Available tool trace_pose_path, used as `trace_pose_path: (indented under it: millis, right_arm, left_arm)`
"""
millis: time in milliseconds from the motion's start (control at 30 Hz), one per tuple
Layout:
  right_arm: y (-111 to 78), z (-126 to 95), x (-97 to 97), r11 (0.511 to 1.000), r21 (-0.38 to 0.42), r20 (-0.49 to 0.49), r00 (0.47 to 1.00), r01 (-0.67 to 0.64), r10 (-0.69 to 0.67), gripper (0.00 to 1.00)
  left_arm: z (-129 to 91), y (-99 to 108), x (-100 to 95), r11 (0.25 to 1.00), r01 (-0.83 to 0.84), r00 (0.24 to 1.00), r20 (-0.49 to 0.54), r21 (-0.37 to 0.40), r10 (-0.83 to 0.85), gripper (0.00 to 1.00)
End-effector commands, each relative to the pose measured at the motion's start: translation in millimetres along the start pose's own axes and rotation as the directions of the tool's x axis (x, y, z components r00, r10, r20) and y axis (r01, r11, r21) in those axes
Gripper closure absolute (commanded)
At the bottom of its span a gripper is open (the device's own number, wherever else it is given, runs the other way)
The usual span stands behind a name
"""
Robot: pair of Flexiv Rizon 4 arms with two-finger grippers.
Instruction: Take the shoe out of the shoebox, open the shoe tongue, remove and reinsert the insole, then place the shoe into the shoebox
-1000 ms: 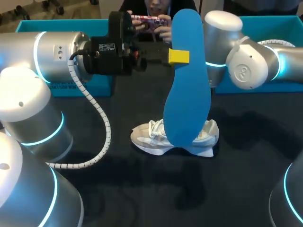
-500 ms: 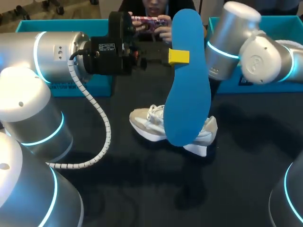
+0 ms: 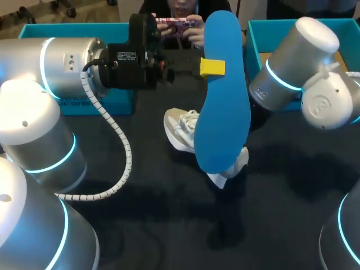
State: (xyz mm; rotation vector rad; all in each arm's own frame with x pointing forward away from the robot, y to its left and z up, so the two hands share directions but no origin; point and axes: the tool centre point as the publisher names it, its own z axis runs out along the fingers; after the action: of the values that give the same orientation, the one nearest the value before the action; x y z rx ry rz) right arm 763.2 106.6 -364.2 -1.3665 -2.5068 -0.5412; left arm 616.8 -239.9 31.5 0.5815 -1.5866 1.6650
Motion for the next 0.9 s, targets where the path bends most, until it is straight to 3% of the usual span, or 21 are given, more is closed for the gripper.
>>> trace_pose_path:
  millis: [33,533,567,733,900]
  right_arm:
    - [-6.5,-4.9,9.8,0.978,-0.112,0.084,0.979,-0.176,0.185,1.00]
    - [-6.5,-4.9,9.8,0.978,-0.112,0.084,0.979,-0.176,0.185,1.00]
    - [-8.7,-5.0,11.0,0.964,-0.159,0.082,0.970,-0.215,0.230,1.00]
    - [-16.7,-1.7,23.2,0.911,-0.208,0.098,0.919,-0.356,0.382,1.00]
    - [-14.6,4.4,27.4,0.903,-0.239,0.100,0.916,-0.357,0.389,1.00]
  left_arm:
    - [-0.4,0.8,-0.1,1.000,0.000,1.000,-0.001,0.002,0.000,1.00]
    - [-0.4,0.8,-0.1,1.000,0.000,1.000,-0.001,0.002,0.000,1.00]
    - [-0.4,0.8,-0.1,1.000,0.000,1.000,-0.001,0.002,0.000,1.00]
    - [-0.4,0.8,-0.1,1.000,0.000,1.000,-0.001,0.002,0.000,1.00]
    - [-0.4,0.8,-0.1,1.000,0.000,1.000,-0.001,0.002,0.000,1.00]
